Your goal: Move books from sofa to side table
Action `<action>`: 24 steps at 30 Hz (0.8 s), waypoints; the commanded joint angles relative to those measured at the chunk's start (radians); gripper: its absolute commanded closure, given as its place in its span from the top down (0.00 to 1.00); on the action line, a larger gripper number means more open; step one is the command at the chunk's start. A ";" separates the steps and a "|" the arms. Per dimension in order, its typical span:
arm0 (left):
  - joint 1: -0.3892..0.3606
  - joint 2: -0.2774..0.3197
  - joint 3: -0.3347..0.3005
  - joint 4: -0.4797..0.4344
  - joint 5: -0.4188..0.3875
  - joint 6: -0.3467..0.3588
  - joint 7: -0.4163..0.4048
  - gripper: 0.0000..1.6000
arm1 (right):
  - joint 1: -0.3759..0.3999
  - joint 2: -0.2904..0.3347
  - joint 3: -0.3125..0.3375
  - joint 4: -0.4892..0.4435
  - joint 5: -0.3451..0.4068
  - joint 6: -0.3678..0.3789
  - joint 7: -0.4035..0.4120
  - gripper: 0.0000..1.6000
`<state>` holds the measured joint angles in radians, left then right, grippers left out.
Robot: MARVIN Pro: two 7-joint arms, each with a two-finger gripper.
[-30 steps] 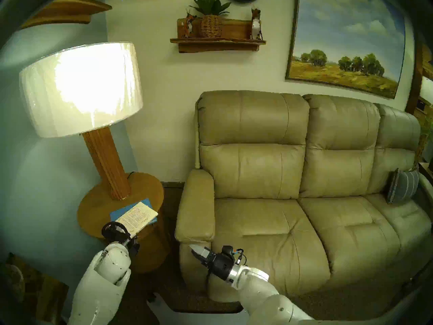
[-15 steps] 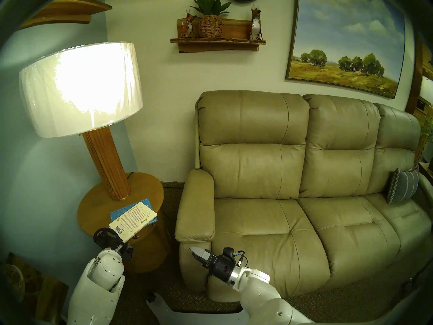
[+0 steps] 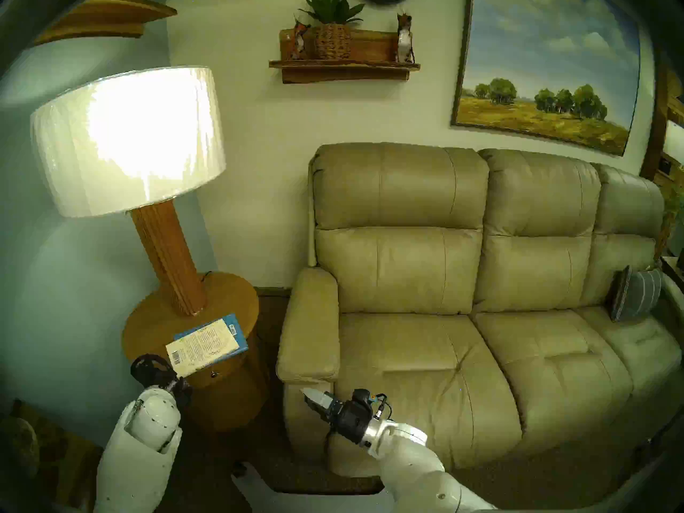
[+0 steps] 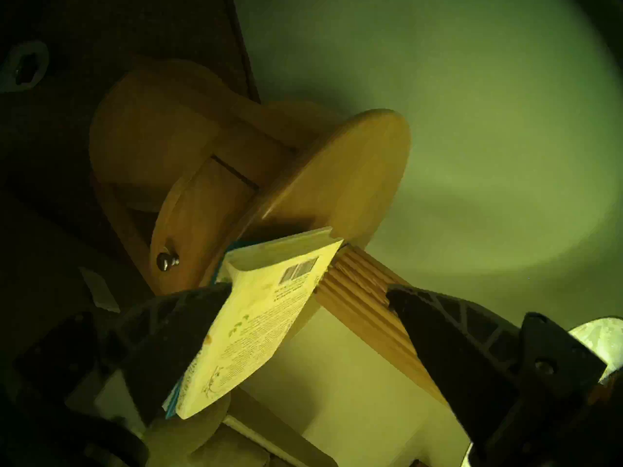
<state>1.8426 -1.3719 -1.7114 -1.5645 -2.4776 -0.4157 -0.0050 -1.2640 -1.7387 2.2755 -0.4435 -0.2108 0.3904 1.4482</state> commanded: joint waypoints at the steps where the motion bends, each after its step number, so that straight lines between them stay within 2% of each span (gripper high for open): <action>1: 0.110 -0.025 0.045 -0.098 0.061 0.037 -0.057 1.00 | -0.006 -0.001 0.001 -0.004 0.017 0.001 0.032 1.00; 8: 0.188 -0.043 0.140 -0.124 0.188 0.025 -0.157 1.00 | -0.007 -0.002 0.002 -0.007 0.019 0.007 0.021 1.00; 19: 0.331 -0.027 0.258 -0.095 0.427 0.025 -0.343 1.00 | -0.009 -0.002 0.026 -0.037 0.039 0.028 0.005 1.00; 24: 0.353 -0.044 0.292 -0.053 0.532 -0.012 -0.419 1.00 | -0.001 -0.004 0.038 -0.064 0.046 0.051 0.011 1.00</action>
<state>2.1232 -1.4069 -1.4544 -1.6411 -2.0619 -0.3912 -0.3181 -1.2801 -1.7375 2.3098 -0.4737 -0.1802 0.4232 1.4178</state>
